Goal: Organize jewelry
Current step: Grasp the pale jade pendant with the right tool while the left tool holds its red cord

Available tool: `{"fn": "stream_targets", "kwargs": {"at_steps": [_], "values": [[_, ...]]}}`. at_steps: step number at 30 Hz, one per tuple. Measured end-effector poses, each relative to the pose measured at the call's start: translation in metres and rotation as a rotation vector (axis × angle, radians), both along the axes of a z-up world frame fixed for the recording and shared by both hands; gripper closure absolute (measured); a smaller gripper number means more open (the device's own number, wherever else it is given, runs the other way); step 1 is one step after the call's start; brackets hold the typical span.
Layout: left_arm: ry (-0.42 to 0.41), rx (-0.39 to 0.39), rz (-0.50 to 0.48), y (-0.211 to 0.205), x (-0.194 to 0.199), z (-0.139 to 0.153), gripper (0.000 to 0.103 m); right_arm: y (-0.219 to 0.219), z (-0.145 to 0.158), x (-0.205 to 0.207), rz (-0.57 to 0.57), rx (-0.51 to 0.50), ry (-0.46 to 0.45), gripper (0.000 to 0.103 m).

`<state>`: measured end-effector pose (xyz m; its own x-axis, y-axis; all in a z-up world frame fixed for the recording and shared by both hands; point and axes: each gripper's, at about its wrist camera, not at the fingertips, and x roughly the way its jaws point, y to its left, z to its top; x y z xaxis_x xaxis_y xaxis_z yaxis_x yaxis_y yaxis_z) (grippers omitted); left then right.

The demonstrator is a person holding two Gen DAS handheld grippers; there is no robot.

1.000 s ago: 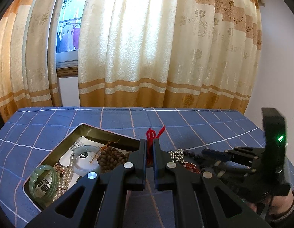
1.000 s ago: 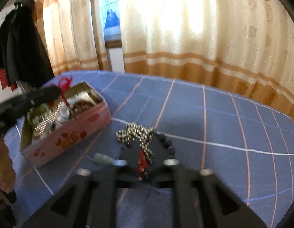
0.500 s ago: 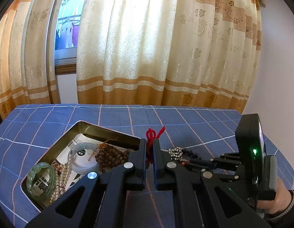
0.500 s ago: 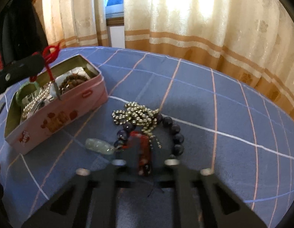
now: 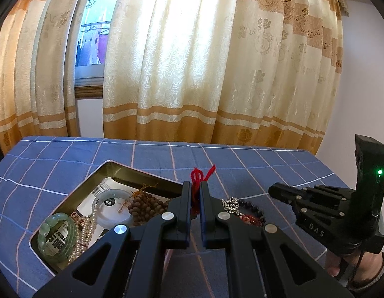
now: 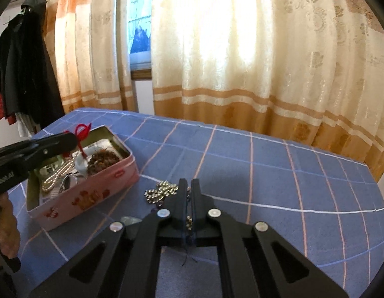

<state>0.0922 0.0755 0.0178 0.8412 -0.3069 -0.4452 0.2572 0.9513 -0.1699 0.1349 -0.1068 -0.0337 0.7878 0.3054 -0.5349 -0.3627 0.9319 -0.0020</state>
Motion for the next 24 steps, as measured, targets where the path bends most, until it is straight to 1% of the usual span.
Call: {"fn": "stream_targets", "kwargs": {"at_steps": [2, 4, 5, 6, 7, 8, 9, 10, 12, 15, 17, 18, 20, 22, 23, 24], "values": [[0.0, 0.001, -0.005, -0.001, 0.0, 0.0, 0.098, 0.005, -0.004, 0.002, 0.003, -0.014, 0.005, 0.098], [0.002, 0.002, -0.008, -0.001, 0.0, 0.0, 0.098, 0.013, -0.011, 0.005, 0.022, -0.062, 0.031, 0.078], [0.004, 0.001, -0.012, -0.001, 0.0, 0.0, 0.098, 0.013, -0.014, 0.004, 0.033, -0.069, 0.045, 0.044], [0.007, -0.001, -0.013, -0.001, 0.0, 0.0, 0.098, 0.015, -0.018, 0.003, 0.044, -0.069, 0.048, 0.028], [0.007, 0.0, -0.011, -0.001, 0.0, -0.001, 0.098, 0.017, -0.02, 0.002, 0.04, -0.087, 0.044, 0.029], [0.007, -0.002, -0.01, 0.0, 0.0, 0.0, 0.098, 0.019, -0.023, 0.002, 0.038, -0.113, 0.048, 0.038], [0.007, -0.007, -0.009, 0.001, 0.0, 0.0, 0.098, 0.023, -0.026, 0.003, 0.044, -0.138, 0.06, 0.048], [0.006, -0.009, -0.008, 0.002, 0.0, 0.0, 0.098, 0.026, -0.029, 0.003, 0.059, -0.141, 0.078, 0.051], [0.002, -0.017, -0.007, 0.003, -0.001, 0.001, 0.098, 0.03, -0.033, -0.001, 0.09, -0.138, 0.092, 0.052], [-0.001, -0.02, -0.008, 0.004, -0.002, 0.002, 0.098, 0.041, -0.033, -0.009, 0.167, -0.133, 0.081, 0.052], [-0.001, -0.023, -0.008, 0.005, -0.002, 0.001, 0.098, 0.053, -0.036, -0.016, 0.243, -0.155, 0.073, 0.052], [0.0, -0.025, -0.008, 0.005, -0.001, 0.001, 0.098, 0.058, -0.038, -0.017, 0.258, -0.175, 0.069, 0.052], [0.002, -0.03, -0.008, 0.006, -0.001, 0.001, 0.098, 0.069, -0.046, -0.015, 0.278, -0.24, 0.091, 0.052], [0.002, -0.032, -0.008, 0.008, -0.001, 0.001, 0.098, 0.071, -0.052, -0.009, 0.292, -0.263, 0.127, 0.052], [0.003, -0.035, -0.007, 0.008, -0.001, 0.001, 0.098, 0.07, -0.054, -0.005, 0.282, -0.272, 0.137, 0.052], [0.003, -0.035, -0.007, 0.008, -0.002, 0.001, 0.098, 0.067, -0.054, -0.002, 0.283, -0.265, 0.145, 0.052]]}}
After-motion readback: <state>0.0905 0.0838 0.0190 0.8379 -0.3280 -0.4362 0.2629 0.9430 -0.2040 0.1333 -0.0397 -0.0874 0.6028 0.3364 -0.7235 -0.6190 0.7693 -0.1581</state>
